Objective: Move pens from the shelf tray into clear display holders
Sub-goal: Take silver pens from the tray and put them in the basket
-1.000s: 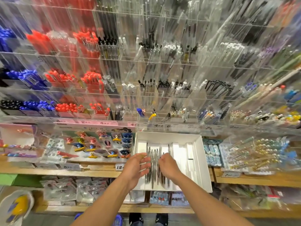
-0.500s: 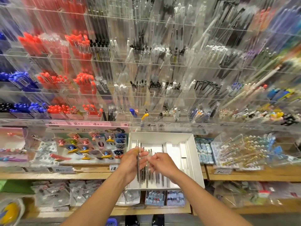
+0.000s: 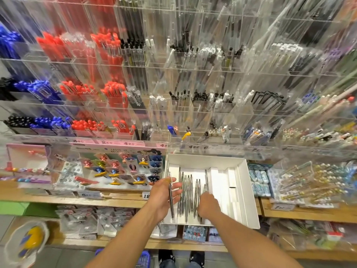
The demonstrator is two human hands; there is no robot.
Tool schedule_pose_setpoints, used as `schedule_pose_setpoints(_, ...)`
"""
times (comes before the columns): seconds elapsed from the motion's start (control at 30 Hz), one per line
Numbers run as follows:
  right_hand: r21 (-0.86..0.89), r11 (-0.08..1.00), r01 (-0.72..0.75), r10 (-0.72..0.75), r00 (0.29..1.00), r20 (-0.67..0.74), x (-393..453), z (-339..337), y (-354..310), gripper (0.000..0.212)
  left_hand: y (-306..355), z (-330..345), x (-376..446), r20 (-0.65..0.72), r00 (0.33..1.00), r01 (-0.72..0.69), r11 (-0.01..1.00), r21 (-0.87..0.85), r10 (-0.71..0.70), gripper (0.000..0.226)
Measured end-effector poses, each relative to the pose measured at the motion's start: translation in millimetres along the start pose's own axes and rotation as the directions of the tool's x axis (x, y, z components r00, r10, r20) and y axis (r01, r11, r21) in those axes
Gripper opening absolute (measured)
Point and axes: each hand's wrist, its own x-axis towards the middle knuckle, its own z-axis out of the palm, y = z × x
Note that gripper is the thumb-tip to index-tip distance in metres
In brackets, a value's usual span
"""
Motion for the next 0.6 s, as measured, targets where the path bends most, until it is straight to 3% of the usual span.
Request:
schedule_pose_setpoints(0.1, 0.109, 0.991, -0.081, 0.082, 0.997, -0.002, 7, -1, 2, 0.062, -2, -1, 0, 0.003, 1.0, -0.005, 1.0, 0.018, 0.005, 0.024)
schedule_pose_setpoints(0.3, 0.157, 0.987, -0.043, 0.038, 0.999, 0.037, -1, -11, 5, 0.008, -3, 0, -1, 0.01, 1.0, -0.016, 1.0, 0.015, 0.016, 0.023)
schedule_pose_setpoints(0.37, 0.264, 0.964, -0.045, 0.036, 0.999, 0.04, -4, -20, 7, 0.025, -5, 1, -1, 0.018, 1.0, -0.013, 1.0, 0.006, 0.013, 0.022)
schedule_pose_setpoints(0.43, 0.381, 0.924, -0.006, -0.013, 0.999, 0.046, -9, -28, 9, 0.028, -7, 2, -1, 0.028, 1.0, -0.011, 1.0, 0.009, 0.011, 0.021)
schedule_pose_setpoints(0.53, 0.579, 0.807, 0.12, -0.14, 0.99, -0.01, -27, -44, 7, 0.01, -9, 4, -1, 0.029, 0.999, -0.02, 1.0, 0.024, 0.02, 0.02)
schedule_pose_setpoints(0.6, 0.689, 0.702, 0.179, -0.228, 0.974, -0.021, -45, -53, -1, 0.017, -10, 6, -1, 0.035, 0.999, -0.024, 0.999, 0.036, 0.023, 0.02)
